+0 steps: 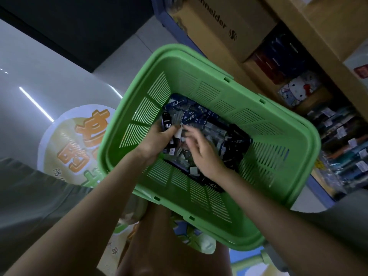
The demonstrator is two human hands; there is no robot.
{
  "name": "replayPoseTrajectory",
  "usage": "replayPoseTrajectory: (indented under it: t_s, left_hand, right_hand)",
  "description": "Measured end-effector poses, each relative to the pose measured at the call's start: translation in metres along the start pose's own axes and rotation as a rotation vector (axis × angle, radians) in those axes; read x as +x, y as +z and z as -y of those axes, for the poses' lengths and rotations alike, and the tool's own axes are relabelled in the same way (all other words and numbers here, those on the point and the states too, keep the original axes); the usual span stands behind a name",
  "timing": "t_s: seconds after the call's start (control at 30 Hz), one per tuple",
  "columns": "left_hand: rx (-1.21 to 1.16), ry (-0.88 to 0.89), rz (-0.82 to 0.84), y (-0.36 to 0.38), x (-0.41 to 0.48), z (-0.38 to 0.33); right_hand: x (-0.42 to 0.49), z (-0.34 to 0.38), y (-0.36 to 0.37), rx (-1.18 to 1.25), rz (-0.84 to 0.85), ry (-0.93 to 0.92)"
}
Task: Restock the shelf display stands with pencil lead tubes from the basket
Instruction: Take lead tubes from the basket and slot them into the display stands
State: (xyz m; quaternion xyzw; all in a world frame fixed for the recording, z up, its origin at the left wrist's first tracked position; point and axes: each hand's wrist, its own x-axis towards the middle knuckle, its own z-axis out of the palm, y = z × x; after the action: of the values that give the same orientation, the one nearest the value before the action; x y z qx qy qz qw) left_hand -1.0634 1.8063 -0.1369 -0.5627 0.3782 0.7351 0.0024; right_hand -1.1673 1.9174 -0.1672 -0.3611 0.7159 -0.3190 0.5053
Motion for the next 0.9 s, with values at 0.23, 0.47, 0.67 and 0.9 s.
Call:
replayPoseTrajectory:
  t_s: [0.23, 0.47, 0.67, 0.9]
  left_hand:
    - [0.018, -0.047, -0.03, -0.009, 0.003, 0.001]
    - [0.049, -0.029, -0.027, -0.009, 0.008, -0.006]
    - [0.061, -0.011, -0.034, -0.008, 0.011, -0.007]
    - [0.096, -0.004, 0.054, -0.013, 0.0, -0.007]
  right_hand:
    - [0.038, -0.066, -0.008, -0.417, 0.096, 0.083]
    - [0.046, -0.082, 0.009, -0.764, 0.224, 0.109]
    - [0.048, -0.077, 0.025, -0.856, 0.306, 0.164]
    - [0.044, -0.069, 0.026, -0.546, 0.295, 0.332]
